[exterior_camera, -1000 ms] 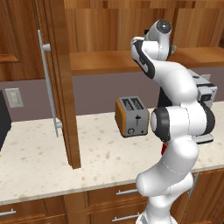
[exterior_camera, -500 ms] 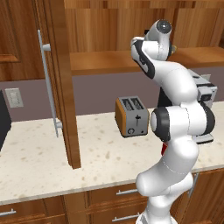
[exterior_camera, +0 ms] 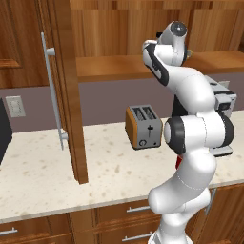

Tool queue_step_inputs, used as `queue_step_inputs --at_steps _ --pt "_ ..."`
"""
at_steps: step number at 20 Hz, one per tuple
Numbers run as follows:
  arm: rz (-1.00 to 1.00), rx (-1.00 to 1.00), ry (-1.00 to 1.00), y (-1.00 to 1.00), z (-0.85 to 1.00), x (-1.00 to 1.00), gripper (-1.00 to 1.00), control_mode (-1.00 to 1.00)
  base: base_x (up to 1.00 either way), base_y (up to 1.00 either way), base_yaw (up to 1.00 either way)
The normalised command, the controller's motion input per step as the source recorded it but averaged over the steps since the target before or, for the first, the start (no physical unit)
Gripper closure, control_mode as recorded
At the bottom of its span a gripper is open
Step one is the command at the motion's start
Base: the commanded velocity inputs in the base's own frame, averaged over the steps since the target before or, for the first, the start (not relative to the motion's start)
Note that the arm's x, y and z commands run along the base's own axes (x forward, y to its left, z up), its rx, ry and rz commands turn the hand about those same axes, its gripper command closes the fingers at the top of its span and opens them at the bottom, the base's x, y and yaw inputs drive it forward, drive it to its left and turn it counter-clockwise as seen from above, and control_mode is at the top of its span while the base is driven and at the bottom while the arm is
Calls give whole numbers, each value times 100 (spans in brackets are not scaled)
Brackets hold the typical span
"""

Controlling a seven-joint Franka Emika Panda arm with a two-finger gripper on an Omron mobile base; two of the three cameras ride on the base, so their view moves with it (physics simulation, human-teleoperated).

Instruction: Pick the cinnamon and honey bottle from the cabinet and place them next to the mug.

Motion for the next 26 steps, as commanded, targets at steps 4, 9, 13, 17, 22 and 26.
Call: queue_step_inputs --at_steps 4,9,13,17,22,26 --pt "0 0 0 0 0 -16 100 -100 0 0 0" --pt "0 0 -9 0 0 -85 100 -100 0 0 0" --pt "0 0 -12 0 0 -99 100 -100 0 0 0" --pt "0 0 -10 0 0 -100 100 -100 0 0 0" --pt "0 0 -7 0 0 -100 100 -100 0 0 0" --pt "0 0 -1 0 1 -100 100 -100 0 0 0"
